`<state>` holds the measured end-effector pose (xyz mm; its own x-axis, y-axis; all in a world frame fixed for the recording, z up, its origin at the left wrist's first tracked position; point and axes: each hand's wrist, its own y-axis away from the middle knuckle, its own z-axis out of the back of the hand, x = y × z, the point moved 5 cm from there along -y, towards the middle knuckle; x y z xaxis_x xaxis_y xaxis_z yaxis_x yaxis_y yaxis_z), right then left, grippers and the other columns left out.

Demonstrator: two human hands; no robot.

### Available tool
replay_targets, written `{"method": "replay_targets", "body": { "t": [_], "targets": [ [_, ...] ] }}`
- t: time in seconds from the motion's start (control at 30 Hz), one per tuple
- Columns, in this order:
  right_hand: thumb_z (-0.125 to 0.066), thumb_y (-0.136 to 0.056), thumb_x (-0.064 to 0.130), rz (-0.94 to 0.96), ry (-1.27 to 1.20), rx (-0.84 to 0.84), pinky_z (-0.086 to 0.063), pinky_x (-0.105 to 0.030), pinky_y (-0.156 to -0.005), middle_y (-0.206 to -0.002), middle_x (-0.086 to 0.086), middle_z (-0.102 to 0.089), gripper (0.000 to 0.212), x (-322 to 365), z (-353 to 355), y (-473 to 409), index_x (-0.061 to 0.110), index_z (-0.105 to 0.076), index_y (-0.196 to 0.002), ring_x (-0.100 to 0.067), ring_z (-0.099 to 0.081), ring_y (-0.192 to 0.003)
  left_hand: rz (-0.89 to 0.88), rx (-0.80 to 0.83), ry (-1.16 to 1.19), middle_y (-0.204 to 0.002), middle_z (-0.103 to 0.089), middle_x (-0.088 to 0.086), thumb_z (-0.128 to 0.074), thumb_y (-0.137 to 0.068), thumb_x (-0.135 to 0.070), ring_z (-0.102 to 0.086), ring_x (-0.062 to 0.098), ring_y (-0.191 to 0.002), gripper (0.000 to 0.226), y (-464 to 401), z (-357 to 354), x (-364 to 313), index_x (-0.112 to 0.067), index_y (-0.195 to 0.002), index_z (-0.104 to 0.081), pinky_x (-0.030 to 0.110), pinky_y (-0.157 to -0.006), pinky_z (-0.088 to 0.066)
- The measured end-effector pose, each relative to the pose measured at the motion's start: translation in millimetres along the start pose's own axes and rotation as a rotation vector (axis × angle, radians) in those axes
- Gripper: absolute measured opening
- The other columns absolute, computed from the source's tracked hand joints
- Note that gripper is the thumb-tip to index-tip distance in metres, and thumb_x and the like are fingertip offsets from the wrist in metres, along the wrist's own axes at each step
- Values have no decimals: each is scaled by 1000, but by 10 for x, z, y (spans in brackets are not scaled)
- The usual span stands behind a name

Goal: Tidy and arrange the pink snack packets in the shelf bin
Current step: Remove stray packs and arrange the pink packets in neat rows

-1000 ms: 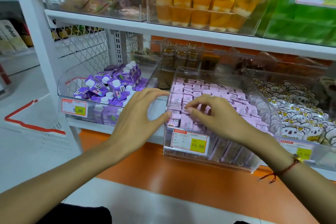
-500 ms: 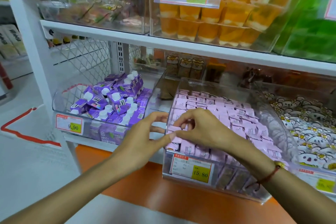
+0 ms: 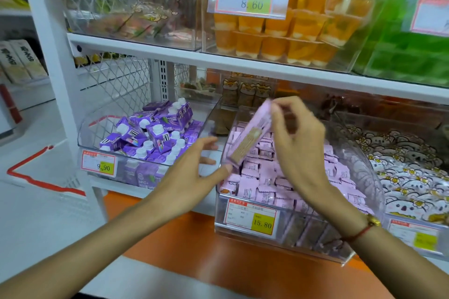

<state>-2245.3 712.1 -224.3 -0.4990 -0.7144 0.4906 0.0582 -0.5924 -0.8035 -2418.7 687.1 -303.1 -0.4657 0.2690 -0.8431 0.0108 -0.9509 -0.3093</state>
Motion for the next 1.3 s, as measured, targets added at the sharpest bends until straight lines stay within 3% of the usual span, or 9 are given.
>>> {"method": "replay_targets", "body": {
  "t": [0.1,0.23,0.37,0.47,0.57,0.63,0.77,1.0,1.3],
  "targets": [
    [-47,-98,15,-381,-289,-107,-48,-18,-54,-78,-1,-65,18,-242,140,-2,15,-60,-86,-8,-61,-62,-225,-66,-25,-131,-41,-29,-63,-75,-25,-43,-11,-119,70,76,161,-202,-46,-135,-35,10,-89,-42],
    [-50,-95,10,-929,-689,100,-53,-14,-54,-69,-3,-72,20,-382,-117,262,7,-65,-81,-5,-66,-57,-577,-46,-200,-137,-45,-9,-68,-74,-1,-42,6,-131,66,165,178,-475,-26,-131,-49,21,-104,-37],
    [-52,-95,22,-1157,-874,266,-52,-19,-45,-62,-7,-70,21,-338,-276,441,6,-60,-83,-13,-66,-51,-453,-108,9,-110,-67,-9,-76,-76,-16,-61,5,-105,36,136,253,-467,-21,-110,-67,17,-81,-51],
    [-48,-91,53,-1024,-616,389,-52,-25,-53,-78,-1,-69,39,-385,-247,388,15,-58,-88,-14,-66,-64,-127,-158,368,-94,-74,-6,-72,-71,-29,-68,5,-91,36,60,312,-322,-11,-102,-69,18,-70,-55],
    [-47,-79,67,-660,-322,447,-44,-17,-73,-108,18,-57,41,-254,-153,260,37,-55,-105,6,-59,-86,13,-157,463,-91,-75,-7,-71,-76,-27,-70,5,-88,25,30,293,-230,-17,-99,-71,16,-65,-55],
    [-51,-75,64,-457,-290,547,-40,-8,-78,-119,23,-51,50,-119,-159,264,42,-51,-119,17,-51,-98,28,-159,467,-90,-75,-6,-72,-77,-25,-70,6,-85,24,34,268,-234,-18,-100,-71,18,-65,-56],
    [-64,-86,36,-186,-183,614,-38,-14,-91,-118,14,-59,35,-4,-235,311,30,-59,-120,-1,-51,-111,16,-160,458,-89,-75,-6,-73,-69,-28,-70,9,-84,36,34,221,-272,-18,-103,-69,20,-67,-58],
    [-80,-73,17,-256,-328,487,-50,-37,-89,-98,8,-68,33,-97,-243,267,21,-59,-97,-12,-63,-93,-178,-158,436,-97,-73,-12,-70,-72,-27,-66,0,-90,39,40,185,-398,-25,-110,-60,13,-80,-51],
    [-76,-77,16,-290,-320,554,-51,-29,-86,-96,5,-65,30,-221,-431,366,19,-53,-96,-10,-64,-94,-335,-131,106,-114,-62,-16,-70,-84,-18,-59,1,-105,38,-13,176,-359,-32,-118,-61,13,-76,-51]
  ]
}}
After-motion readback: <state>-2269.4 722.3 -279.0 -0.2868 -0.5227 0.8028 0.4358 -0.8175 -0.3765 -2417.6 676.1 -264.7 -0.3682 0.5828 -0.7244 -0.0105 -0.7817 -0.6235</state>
